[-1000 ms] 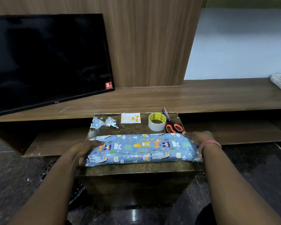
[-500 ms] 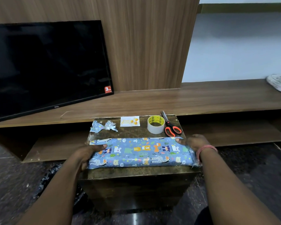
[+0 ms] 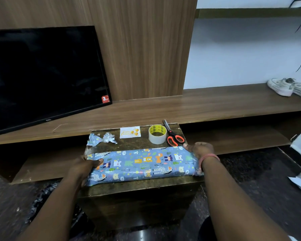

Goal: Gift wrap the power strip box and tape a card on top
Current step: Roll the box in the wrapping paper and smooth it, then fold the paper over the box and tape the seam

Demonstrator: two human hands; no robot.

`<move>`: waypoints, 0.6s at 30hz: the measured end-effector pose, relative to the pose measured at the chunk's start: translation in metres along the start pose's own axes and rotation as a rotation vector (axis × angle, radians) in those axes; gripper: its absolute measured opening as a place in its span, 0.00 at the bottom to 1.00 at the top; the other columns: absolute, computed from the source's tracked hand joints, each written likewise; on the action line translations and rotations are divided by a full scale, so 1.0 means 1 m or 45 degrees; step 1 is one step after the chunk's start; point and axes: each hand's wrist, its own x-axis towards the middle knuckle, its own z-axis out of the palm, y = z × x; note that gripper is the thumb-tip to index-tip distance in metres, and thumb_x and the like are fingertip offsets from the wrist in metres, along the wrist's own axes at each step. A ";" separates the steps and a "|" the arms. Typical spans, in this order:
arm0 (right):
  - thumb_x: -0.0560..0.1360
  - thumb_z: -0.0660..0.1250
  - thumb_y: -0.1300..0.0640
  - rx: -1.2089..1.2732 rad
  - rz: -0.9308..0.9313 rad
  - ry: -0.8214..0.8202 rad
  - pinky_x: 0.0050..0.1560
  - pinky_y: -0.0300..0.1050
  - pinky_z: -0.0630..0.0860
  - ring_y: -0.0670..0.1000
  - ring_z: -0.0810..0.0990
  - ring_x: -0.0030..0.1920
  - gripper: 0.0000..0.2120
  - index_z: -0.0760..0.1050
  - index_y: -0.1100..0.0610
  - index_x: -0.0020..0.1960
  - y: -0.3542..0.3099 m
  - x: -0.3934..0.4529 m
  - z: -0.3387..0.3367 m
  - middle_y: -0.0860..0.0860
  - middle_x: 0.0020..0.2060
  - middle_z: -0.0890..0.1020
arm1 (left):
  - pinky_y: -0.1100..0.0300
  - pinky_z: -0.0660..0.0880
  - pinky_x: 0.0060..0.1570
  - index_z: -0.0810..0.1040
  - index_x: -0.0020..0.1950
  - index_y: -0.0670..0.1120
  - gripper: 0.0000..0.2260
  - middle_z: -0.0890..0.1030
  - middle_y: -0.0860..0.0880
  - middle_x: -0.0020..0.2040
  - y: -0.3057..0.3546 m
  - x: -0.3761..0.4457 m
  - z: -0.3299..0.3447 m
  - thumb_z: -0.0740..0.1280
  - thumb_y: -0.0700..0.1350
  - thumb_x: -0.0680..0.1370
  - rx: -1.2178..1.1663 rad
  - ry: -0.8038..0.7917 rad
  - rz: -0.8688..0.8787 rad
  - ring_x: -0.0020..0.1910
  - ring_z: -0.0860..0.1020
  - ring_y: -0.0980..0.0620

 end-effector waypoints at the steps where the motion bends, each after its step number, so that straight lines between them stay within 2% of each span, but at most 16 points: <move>1: 0.67 0.81 0.64 0.019 0.004 0.016 0.46 0.37 0.71 0.51 0.76 0.47 0.24 0.77 0.69 0.59 0.001 0.000 -0.002 0.57 0.50 0.80 | 0.45 0.83 0.37 0.77 0.58 0.34 0.18 0.84 0.33 0.46 0.002 -0.004 0.002 0.78 0.35 0.71 0.017 0.028 0.005 0.36 0.84 0.39; 3: 0.68 0.80 0.64 -0.003 -0.018 0.029 0.37 0.30 0.71 0.50 0.76 0.47 0.24 0.77 0.71 0.60 -0.001 -0.002 -0.003 0.58 0.50 0.80 | 0.51 0.81 0.33 0.76 0.51 0.36 0.10 0.84 0.33 0.44 -0.001 -0.003 0.005 0.75 0.35 0.75 0.026 0.069 0.008 0.31 0.83 0.43; 4: 0.69 0.80 0.64 -0.011 -0.028 0.041 0.38 0.30 0.71 0.50 0.76 0.47 0.23 0.77 0.71 0.60 -0.001 -0.004 -0.003 0.58 0.51 0.80 | 0.55 0.79 0.29 0.76 0.49 0.36 0.08 0.84 0.35 0.39 -0.002 -0.003 0.005 0.75 0.36 0.76 0.016 0.087 0.016 0.26 0.81 0.46; 5: 0.69 0.80 0.65 -0.009 -0.028 0.050 0.43 0.34 0.72 0.51 0.76 0.48 0.23 0.77 0.71 0.60 -0.001 -0.004 -0.002 0.58 0.52 0.80 | 0.57 0.78 0.25 0.76 0.49 0.35 0.08 0.83 0.39 0.34 -0.002 -0.003 0.004 0.74 0.37 0.77 -0.003 0.110 0.028 0.23 0.80 0.47; 7: 0.69 0.79 0.66 -0.057 -0.049 0.065 0.53 0.42 0.73 0.53 0.78 0.53 0.25 0.76 0.69 0.63 -0.001 -0.005 0.001 0.58 0.58 0.81 | 0.52 0.81 0.29 0.78 0.56 0.33 0.13 0.83 0.40 0.35 -0.002 -0.001 0.002 0.73 0.42 0.79 -0.065 0.118 0.006 0.26 0.81 0.44; 9: 0.70 0.79 0.62 -0.221 -0.102 0.063 0.61 0.45 0.74 0.56 0.79 0.60 0.30 0.73 0.66 0.69 -0.003 -0.012 0.004 0.60 0.63 0.79 | 0.45 0.83 0.36 0.80 0.58 0.35 0.16 0.85 0.38 0.40 0.001 -0.006 -0.003 0.74 0.46 0.78 -0.107 0.064 -0.049 0.30 0.83 0.41; 12: 0.71 0.78 0.56 -0.549 -0.227 0.123 0.63 0.51 0.72 0.62 0.76 0.65 0.34 0.69 0.62 0.72 -0.003 -0.021 0.006 0.60 0.67 0.76 | 0.44 0.83 0.38 0.81 0.58 0.40 0.20 0.86 0.36 0.44 0.003 -0.014 -0.006 0.81 0.48 0.71 -0.117 0.015 -0.066 0.38 0.86 0.39; 15: 0.73 0.75 0.52 -0.857 -0.313 0.215 0.61 0.54 0.73 0.64 0.77 0.63 0.26 0.72 0.60 0.67 -0.003 -0.028 0.012 0.60 0.63 0.78 | 0.54 0.79 0.35 0.80 0.56 0.41 0.25 0.86 0.41 0.44 0.001 -0.017 -0.006 0.84 0.49 0.66 0.119 0.259 0.132 0.35 0.83 0.45; 18: 0.75 0.69 0.53 -1.221 -0.442 0.414 0.64 0.57 0.66 0.64 0.71 0.64 0.16 0.76 0.55 0.62 -0.003 -0.037 0.026 0.60 0.62 0.75 | 0.54 0.73 0.40 0.75 0.55 0.41 0.24 0.81 0.45 0.43 0.002 -0.025 0.004 0.82 0.50 0.68 0.451 0.469 0.413 0.40 0.80 0.43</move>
